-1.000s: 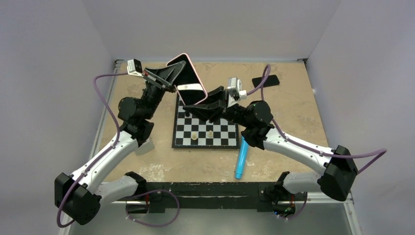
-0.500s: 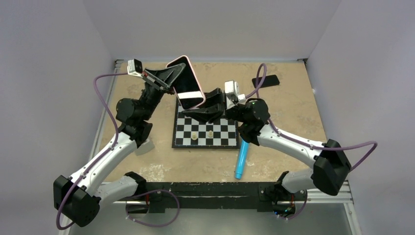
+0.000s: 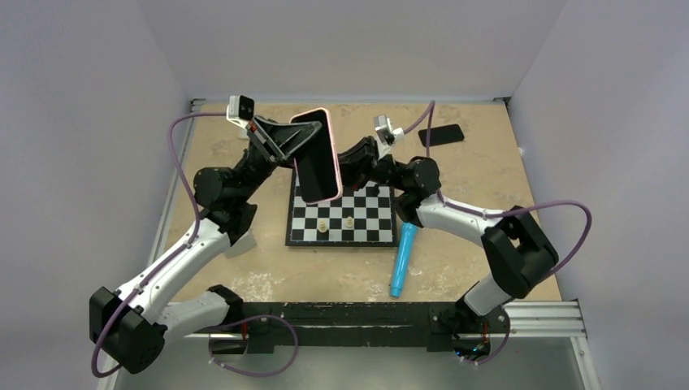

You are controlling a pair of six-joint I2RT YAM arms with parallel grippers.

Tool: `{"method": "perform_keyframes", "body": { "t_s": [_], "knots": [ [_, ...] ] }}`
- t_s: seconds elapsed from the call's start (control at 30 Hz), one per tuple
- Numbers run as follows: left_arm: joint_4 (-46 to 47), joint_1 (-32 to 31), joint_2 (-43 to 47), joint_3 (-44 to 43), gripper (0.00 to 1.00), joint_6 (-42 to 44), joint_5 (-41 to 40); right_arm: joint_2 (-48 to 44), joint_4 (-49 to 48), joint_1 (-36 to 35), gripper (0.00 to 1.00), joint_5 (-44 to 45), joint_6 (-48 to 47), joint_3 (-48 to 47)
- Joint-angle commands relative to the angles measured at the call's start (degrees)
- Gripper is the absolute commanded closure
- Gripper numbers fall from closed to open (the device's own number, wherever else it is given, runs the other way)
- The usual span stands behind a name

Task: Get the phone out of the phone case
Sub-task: Remove the phone case from the phone.

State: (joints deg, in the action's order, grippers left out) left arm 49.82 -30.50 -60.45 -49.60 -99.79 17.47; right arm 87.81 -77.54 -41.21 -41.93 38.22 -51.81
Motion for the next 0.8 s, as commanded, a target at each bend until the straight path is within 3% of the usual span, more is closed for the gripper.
{"method": "perform_keyframes", "body": {
  "t_s": [0.0,0.1,0.2,0.27,0.5,0.77],
  "knots": [
    [7.7,-0.9,2.6,-5.5,1.0,-3.4,6.5,2.2,3.7,4.2,1.0,2.2,8.1,-0.4],
    [5.2,-0.7,3.0,-5.6,1.0,1.8,7.0,-3.3,18.0,3.6,0.98,2.7,0.8,-0.1],
    [-0.1,-0.1,3.3,-6.6,1.0,9.3,8.3,-11.1,27.9,3.3,0.63,0.5,-3.9,2.8],
    [-4.8,0.8,3.4,-7.8,1.0,14.3,9.4,-15.6,34.2,3.1,0.51,-1.9,-5.9,3.5],
    [-21.0,2.0,4.6,-11.8,1.0,30.5,8.0,-22.8,47.5,-0.8,0.4,-6.1,-6.9,-2.3],
    [-25.9,1.9,5.8,-13.0,1.0,34.5,6.8,-22.5,44.8,-3.1,0.43,-6.2,-4.2,-5.0]
  ]
}}
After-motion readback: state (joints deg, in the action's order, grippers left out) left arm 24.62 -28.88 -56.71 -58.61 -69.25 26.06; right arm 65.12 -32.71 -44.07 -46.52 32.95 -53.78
